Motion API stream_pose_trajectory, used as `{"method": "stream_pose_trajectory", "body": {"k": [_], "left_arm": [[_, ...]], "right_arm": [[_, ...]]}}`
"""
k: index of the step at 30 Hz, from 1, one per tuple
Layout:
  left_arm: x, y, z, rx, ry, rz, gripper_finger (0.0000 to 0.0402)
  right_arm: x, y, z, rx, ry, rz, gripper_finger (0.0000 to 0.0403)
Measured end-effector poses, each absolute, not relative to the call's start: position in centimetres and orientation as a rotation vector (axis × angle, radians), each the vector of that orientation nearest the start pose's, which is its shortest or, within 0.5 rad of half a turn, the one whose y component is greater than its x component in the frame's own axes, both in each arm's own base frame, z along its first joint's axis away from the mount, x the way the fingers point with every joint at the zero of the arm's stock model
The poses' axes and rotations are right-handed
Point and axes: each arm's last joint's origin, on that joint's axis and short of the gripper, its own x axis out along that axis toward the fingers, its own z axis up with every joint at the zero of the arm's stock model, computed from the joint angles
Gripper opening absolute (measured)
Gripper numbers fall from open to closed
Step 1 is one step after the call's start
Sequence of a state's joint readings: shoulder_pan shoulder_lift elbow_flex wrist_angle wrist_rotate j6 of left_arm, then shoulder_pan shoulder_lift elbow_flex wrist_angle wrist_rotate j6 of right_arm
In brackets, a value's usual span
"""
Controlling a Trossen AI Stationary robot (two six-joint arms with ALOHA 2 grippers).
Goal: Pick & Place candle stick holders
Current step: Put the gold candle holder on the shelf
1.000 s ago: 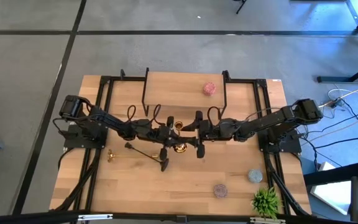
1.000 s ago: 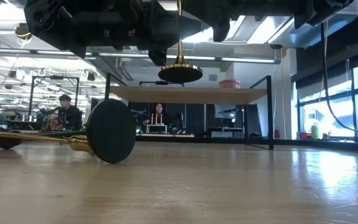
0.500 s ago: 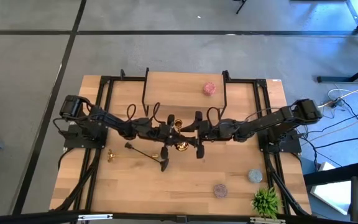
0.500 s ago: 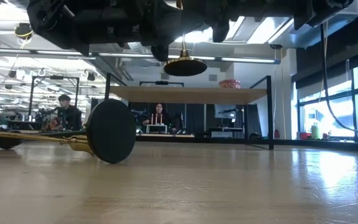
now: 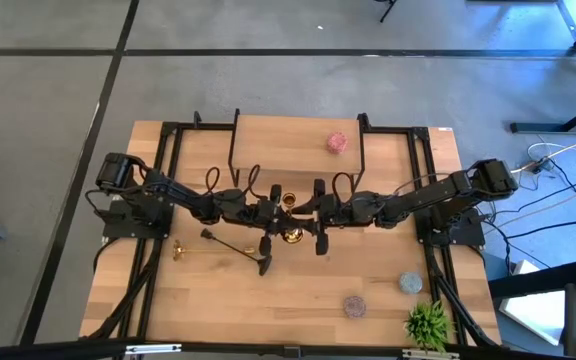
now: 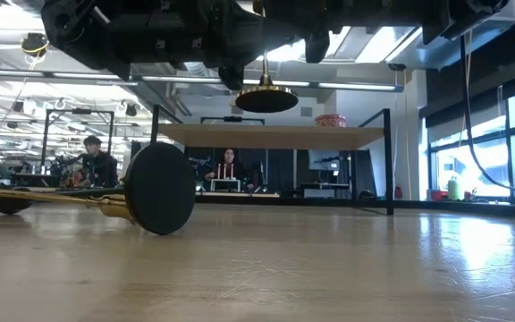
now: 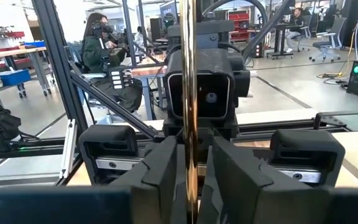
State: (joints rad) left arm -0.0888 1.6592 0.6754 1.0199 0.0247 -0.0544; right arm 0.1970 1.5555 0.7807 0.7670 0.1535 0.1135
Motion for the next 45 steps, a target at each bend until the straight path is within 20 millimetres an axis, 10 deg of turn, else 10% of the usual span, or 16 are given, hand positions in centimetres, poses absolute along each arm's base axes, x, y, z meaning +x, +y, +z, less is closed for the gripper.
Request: {"method": "stream_pose_trajectory", "body": {"k": [24,45], "left_arm": [[32.4,-3.0,19.3,-0.082,0.034,-0.086,0.0031],[31.5,-6.2,19.3,0.106,0.043,0.361,0.0219]], "right_arm": [[32.4,5.9,23.6,0.099,0.026,0.005,0.0016],[32.3,5.5,23.5,0.091,0.032,-0.137,0.0016]]}}
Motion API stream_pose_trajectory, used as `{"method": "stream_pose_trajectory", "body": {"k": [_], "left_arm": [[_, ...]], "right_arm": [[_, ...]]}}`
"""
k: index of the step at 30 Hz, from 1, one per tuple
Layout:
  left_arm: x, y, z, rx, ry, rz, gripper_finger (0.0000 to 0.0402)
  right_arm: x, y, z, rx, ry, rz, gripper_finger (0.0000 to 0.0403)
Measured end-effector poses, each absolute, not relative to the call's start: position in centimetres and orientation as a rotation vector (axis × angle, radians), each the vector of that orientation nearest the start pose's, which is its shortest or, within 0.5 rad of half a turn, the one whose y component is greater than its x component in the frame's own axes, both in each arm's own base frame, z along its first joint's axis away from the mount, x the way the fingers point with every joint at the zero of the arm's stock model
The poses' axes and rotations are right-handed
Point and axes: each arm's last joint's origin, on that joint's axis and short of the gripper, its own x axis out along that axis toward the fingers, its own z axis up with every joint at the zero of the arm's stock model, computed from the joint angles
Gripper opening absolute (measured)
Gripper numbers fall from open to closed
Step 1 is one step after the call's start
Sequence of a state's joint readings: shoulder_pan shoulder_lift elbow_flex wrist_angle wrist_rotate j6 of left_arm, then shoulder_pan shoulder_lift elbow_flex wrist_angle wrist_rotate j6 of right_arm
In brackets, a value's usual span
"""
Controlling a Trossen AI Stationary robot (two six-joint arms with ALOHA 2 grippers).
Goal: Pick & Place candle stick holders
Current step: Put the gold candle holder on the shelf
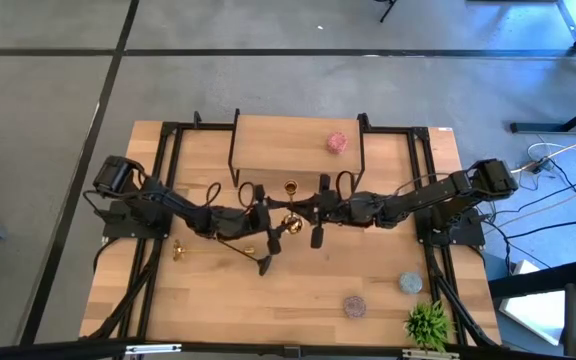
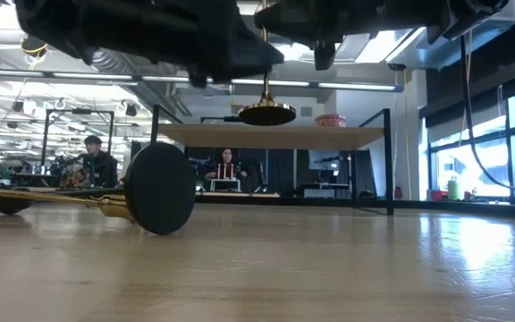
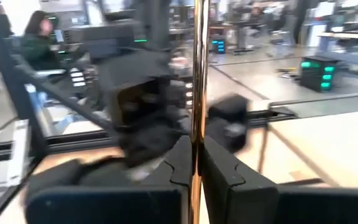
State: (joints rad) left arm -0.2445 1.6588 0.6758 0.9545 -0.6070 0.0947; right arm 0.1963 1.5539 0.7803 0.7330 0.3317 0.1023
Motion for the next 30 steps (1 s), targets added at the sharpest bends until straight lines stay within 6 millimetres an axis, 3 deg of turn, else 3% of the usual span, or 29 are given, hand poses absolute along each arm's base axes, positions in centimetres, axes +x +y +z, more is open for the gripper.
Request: {"method": "stream_pose_trajectory", "body": {"k": [8,15,19,30], "left_arm": [[30.0,-9.0,20.5,0.246,0.009,0.611,0.0221],[30.1,-9.0,20.6,0.202,-0.017,0.579,0.0221],[30.2,-8.9,20.6,0.181,-0.031,0.538,0.0221],[30.2,-9.0,20.6,0.182,-0.029,0.527,0.0221]], "right_arm": [[32.4,4.3,24.0,0.031,0.008,-0.308,0.0016],[33.7,2.4,26.2,-0.072,0.016,-0.385,0.0016],[34.4,0.5,27.6,-0.132,0.056,-0.434,0.0016],[33.7,-6.4,27.7,-0.15,0.107,-0.444,0.0016]]}}
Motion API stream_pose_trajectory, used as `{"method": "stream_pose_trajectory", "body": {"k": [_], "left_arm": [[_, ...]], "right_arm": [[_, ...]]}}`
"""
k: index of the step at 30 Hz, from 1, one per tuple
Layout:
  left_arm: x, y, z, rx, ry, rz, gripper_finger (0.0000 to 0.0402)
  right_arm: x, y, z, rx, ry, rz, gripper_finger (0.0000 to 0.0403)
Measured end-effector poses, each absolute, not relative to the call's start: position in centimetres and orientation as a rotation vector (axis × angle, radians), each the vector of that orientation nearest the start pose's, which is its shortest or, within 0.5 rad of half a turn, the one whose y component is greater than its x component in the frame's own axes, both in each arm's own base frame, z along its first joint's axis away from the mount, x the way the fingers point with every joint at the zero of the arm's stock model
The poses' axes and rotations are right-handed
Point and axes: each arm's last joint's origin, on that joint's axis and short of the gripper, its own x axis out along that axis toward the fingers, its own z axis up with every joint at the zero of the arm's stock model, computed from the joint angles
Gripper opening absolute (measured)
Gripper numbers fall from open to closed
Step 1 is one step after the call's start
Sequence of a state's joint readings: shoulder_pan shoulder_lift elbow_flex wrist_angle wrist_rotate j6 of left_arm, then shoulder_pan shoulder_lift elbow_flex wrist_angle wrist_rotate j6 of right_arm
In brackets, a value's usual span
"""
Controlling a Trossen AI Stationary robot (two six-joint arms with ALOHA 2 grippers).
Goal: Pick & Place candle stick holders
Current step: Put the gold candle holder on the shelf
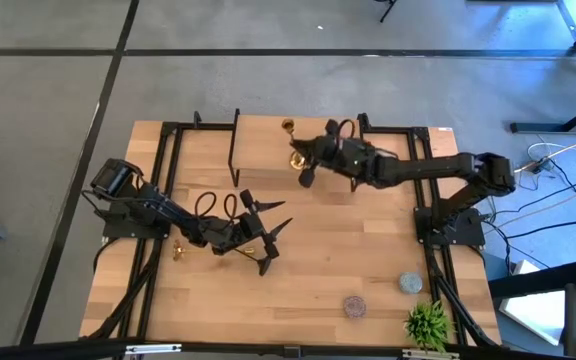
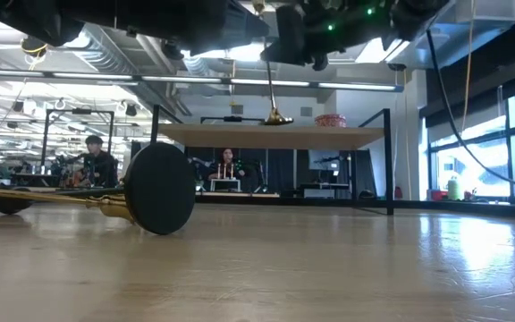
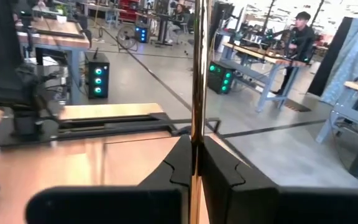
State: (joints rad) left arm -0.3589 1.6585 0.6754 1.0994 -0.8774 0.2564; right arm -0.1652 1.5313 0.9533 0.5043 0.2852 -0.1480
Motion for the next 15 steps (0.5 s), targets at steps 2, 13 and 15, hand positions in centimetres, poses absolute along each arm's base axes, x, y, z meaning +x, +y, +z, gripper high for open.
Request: {"method": "stream_pose_trajectory", "body": {"k": [2,13,15], "left_arm": [[30.2,-9.0,20.6,0.183,-0.028,0.525,0.0221],[30.0,-9.5,20.3,0.155,-0.015,0.517,0.0221],[30.0,-9.7,20.2,0.152,-0.011,0.518,0.0221]], "right_arm": [[33.2,-7.5,28.1,-0.157,0.096,-0.468,0.0016],[30.1,-12.5,29.1,-0.03,-0.026,-0.476,0.0016],[29.4,-13.2,28.7,0.0,-0.059,-0.462,0.0016]]}}
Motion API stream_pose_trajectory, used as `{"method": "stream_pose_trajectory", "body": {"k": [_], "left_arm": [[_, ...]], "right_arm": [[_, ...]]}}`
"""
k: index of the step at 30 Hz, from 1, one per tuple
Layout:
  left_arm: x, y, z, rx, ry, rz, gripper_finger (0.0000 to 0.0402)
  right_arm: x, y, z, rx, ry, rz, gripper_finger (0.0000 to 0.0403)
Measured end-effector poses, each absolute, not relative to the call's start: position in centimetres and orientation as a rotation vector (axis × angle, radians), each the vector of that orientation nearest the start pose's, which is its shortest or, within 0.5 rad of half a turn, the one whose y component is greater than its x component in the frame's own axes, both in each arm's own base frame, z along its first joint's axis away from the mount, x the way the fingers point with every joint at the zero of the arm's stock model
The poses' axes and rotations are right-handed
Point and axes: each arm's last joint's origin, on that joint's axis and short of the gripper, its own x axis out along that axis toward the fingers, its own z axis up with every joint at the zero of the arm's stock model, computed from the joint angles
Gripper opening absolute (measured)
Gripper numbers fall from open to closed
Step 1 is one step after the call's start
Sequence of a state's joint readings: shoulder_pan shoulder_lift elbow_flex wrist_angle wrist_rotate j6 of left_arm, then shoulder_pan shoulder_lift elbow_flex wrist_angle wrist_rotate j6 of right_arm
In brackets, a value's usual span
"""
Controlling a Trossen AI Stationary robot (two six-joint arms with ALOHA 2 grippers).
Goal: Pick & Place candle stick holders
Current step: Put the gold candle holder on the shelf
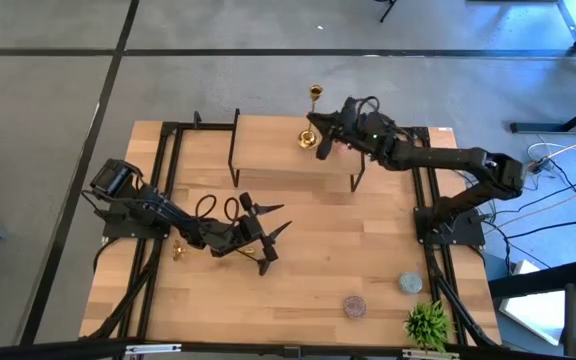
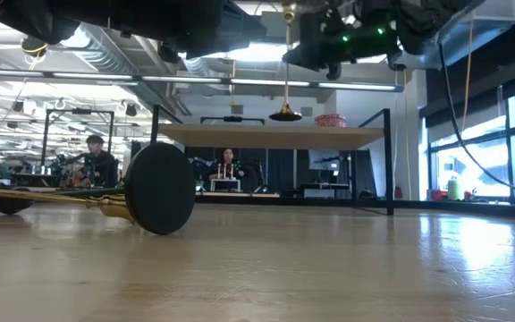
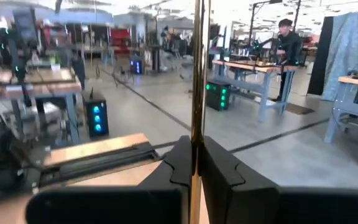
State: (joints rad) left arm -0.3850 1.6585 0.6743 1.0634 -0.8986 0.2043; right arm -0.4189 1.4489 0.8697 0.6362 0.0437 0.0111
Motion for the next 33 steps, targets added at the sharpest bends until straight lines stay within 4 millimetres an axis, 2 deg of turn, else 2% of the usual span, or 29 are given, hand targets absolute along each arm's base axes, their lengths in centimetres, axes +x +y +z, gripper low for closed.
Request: {"method": "stream_pose_trajectory", "body": {"k": [3,7,12,33], "left_arm": [[29.8,-9.9,20.2,0.151,-0.01,0.515,0.0221],[29.8,-9.9,20.2,0.148,-0.009,0.532,0.0221],[29.9,-9.6,20.2,0.143,-0.011,0.535,0.0221],[30.0,-9.5,20.2,0.142,-0.014,0.518,0.0221]], "right_arm": [[28.6,-13.8,28.5,0.017,-0.085,-0.397,0.0016],[28.6,-13.9,27.8,-0.012,-0.012,-0.387,0.0016],[28.5,-13.9,27.7,-0.016,0.0,-0.352,0.0016],[28.4,-14.3,27.6,-0.005,0.009,-0.455,0.0016]]}}
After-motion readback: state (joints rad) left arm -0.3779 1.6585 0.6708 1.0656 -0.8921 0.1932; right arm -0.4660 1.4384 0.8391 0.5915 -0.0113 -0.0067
